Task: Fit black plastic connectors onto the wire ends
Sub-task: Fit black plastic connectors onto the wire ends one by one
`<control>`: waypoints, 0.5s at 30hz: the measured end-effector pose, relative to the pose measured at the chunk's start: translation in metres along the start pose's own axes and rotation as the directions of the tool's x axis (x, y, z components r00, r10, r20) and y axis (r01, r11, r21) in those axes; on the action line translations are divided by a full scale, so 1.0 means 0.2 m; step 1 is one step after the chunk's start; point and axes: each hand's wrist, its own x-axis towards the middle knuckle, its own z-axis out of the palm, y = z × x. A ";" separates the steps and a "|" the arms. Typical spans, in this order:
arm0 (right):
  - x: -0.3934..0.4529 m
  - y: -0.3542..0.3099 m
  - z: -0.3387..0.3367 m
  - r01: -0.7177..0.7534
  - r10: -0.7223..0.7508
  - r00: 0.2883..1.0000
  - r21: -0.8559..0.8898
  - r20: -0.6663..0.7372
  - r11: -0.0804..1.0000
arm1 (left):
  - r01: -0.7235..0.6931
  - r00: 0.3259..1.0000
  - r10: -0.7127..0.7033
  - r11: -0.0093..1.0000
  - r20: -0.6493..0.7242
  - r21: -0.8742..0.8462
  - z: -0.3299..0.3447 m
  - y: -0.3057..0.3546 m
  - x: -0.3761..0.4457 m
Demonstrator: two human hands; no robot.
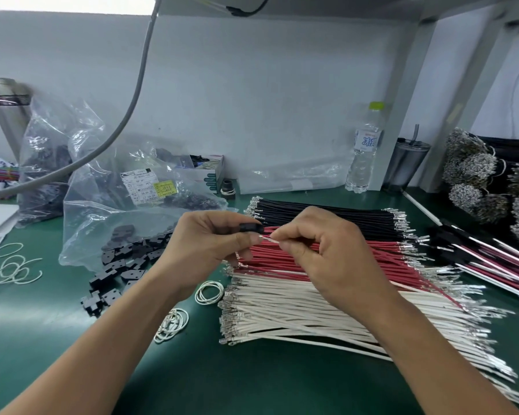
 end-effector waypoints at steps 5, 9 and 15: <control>0.00 0.01 0.02 0.072 -0.072 0.993 0.002 -0.089 0.997 | 0.001 1.000 -0.002 0.999 0.024 0.037 0.00 0.00 -0.01; 0.00 0.01 0.03 0.085 -0.080 0.988 0.025 -0.135 0.996 | -0.003 1.000 0.003 1.000 0.021 0.020 0.00 0.00 -0.01; -0.01 0.02 0.02 0.086 -0.081 0.982 0.022 -0.173 0.996 | -0.004 0.999 0.003 1.000 0.053 0.025 -0.01 0.01 -0.01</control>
